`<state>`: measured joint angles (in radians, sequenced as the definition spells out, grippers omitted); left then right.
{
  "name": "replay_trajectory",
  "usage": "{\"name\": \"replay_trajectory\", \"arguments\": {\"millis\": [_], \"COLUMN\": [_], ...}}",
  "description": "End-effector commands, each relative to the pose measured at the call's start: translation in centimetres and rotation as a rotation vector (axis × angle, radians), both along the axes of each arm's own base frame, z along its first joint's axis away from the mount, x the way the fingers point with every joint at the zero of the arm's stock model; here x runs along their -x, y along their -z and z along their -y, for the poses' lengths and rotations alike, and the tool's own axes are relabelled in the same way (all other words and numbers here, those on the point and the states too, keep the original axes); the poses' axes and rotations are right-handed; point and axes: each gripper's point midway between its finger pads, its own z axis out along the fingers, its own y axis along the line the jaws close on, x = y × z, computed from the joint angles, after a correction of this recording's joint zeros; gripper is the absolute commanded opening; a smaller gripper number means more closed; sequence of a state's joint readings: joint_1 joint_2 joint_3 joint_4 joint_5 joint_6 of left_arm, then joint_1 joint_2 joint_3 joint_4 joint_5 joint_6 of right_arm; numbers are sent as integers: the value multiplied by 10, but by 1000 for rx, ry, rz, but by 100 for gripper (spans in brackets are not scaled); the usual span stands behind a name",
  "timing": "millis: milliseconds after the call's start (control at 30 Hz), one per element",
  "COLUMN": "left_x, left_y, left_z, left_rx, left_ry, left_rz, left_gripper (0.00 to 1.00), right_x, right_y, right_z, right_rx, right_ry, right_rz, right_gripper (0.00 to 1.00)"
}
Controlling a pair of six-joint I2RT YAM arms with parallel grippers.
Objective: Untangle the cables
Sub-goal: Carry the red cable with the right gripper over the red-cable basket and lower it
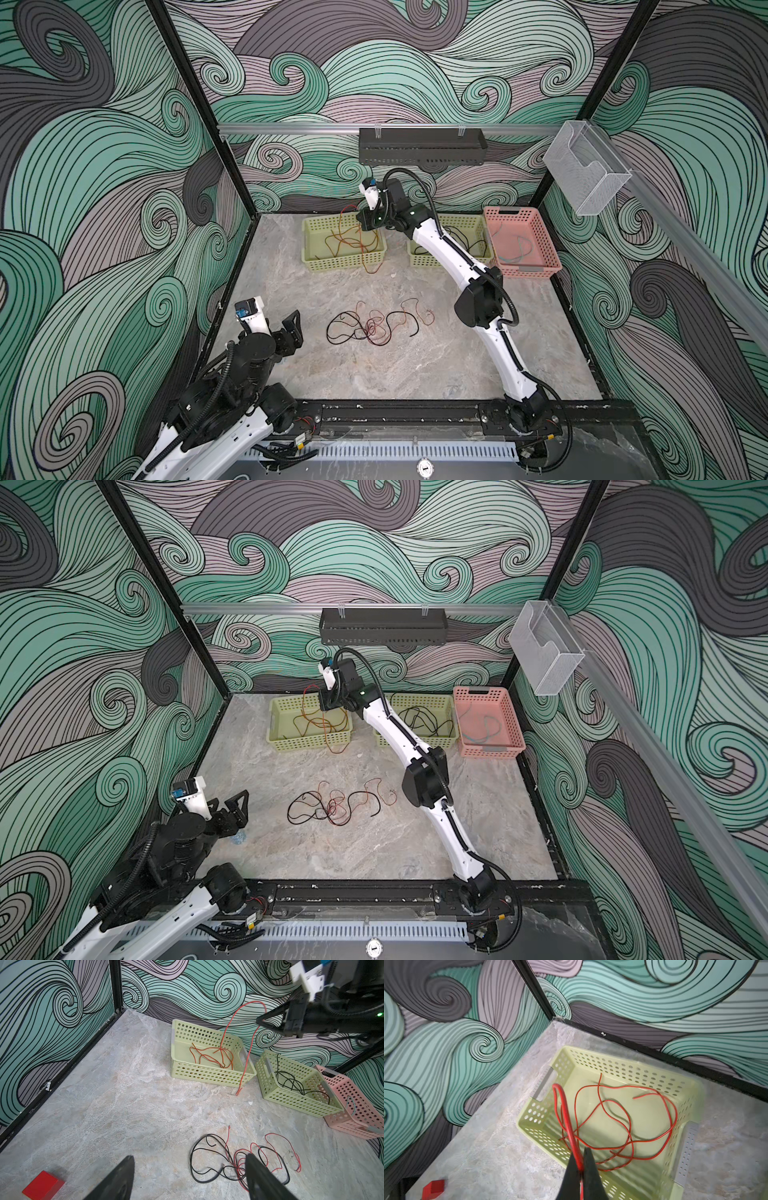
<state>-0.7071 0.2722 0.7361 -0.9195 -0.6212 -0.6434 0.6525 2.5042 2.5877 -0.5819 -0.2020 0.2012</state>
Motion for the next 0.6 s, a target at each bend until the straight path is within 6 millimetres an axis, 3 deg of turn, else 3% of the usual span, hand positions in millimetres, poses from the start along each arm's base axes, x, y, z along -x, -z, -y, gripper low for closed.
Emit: {"name": "replay_trajectory", "arguments": {"millis": [0, 100, 200, 367, 500, 567], "left_x": [-4, -7, -8, -8, -8, -8], "left_y": [0, 3, 6, 6, 6, 6], "left_z": [1, 4, 7, 8, 9, 9], "left_rx": [-38, -57, -66, -66, -62, -64], "left_ry": [-7, 1, 7, 10, 17, 18], "left_rz": [-20, -49, -68, -63, -58, -60], "left_gripper": [81, 81, 81, 81, 81, 81], "right_x": [-17, -27, -21, 11, 14, 9], "right_y": [-7, 2, -10, -83, -133, -146], "right_z": [-5, -7, -12, -27, -18, -13], "right_rx": [-25, -40, -127, -345, -479, -516], "right_ry": [92, 120, 97, -21, -28, -15], "right_rz": [68, 66, -4, -38, 0, 18], "right_gripper": [2, 0, 0, 0, 0, 0]}}
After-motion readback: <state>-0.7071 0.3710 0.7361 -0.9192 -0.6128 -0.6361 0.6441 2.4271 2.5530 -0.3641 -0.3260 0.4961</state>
